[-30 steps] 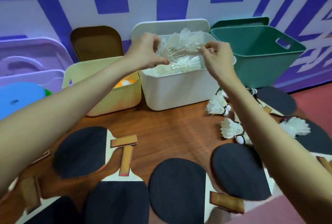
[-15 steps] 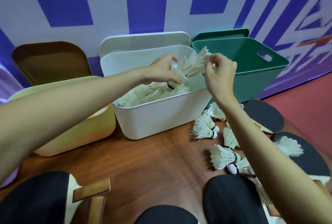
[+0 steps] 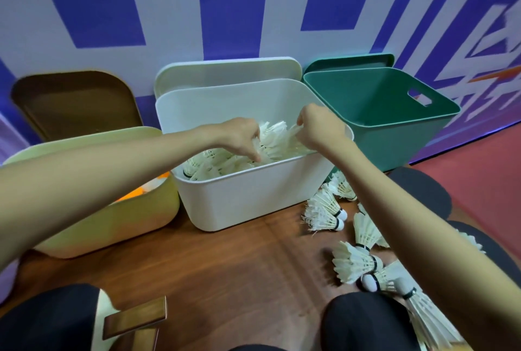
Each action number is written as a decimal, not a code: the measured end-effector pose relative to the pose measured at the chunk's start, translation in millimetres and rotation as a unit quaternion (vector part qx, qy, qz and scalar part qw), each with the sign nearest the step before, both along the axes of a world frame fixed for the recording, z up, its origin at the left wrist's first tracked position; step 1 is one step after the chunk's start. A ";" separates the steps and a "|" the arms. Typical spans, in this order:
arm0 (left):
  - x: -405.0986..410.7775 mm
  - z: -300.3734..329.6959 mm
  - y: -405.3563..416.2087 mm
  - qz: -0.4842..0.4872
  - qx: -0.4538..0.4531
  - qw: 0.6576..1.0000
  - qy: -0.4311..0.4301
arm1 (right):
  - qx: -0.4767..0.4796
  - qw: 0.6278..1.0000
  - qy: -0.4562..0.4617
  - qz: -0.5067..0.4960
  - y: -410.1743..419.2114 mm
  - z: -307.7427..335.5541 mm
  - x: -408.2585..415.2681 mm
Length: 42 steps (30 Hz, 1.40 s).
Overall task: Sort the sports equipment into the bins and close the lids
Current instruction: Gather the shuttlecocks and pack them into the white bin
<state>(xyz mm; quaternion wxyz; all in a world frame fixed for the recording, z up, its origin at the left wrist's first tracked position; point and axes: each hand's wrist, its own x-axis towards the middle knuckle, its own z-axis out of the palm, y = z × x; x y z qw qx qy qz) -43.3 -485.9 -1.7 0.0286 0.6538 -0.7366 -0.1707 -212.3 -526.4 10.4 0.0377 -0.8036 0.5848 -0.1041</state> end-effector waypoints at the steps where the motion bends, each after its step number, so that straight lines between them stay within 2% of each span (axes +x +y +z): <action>1: 1.4 0.0 -3.1 0.003 0.000 1.000 -0.003 | 0.002 1.000 0.008 0.000 -3.8 -1.0 2.6; 4: 4.3 -2.0 -14.1 0.002 -0.009 1.000 -0.013 | 0.029 0.999 0.029 0.002 -13.5 -3.4 7.0; 10: -1.3 -11.5 -21.2 -0.008 -0.012 1.000 -0.022 | 0.146 0.987 0.059 0.043 -21.4 -6.7 9.7; 13: -4.2 -12.7 -18.9 -0.014 -0.009 0.999 -0.035 | 0.154 0.985 0.064 0.046 -19.7 -3.2 8.5; 17: -0.1 -3.9 -8.5 -0.008 -0.027 0.999 -0.044 | 0.128 0.989 0.059 0.054 -14.5 2.8 0.7; 21: 0.3 13.8 17.6 0.013 -0.082 0.996 -0.023 | 0.038 0.996 0.000 0.082 11.0 13.2 -15.0; 25: -16.8 27.1 59.3 0.034 -0.215 0.974 0.068 | -0.067 0.980 -0.120 0.142 61.3 14.9 -44.1; 27: -33.0 29.8 85.4 0.007 -0.290 0.949 0.120 | -0.084 0.972 -0.154 0.159 90.9 10.1 -63.7; 29: -53.2 28.7 111.7 -0.042 -0.324 0.934 0.145 | -0.083 0.971 -0.162 0.156 119.0 2.4 -86.2; 33: -90.8 1.3 148.6 -0.093 -0.263 0.944 0.176 | -0.054 0.981 -0.154 0.102 167.1 -23.1 -135.5; 38: -134.6 -51.4 165.9 -0.083 -0.135 0.973 0.170 | -0.047 0.982 -0.181 0.005 211.0 -59.3 -189.8; 42: -163.0 -84.3 162.9 -0.060 -0.105 0.975 0.188 | -0.072 0.968 -0.218 -0.102 238.8 -86.3 -211.8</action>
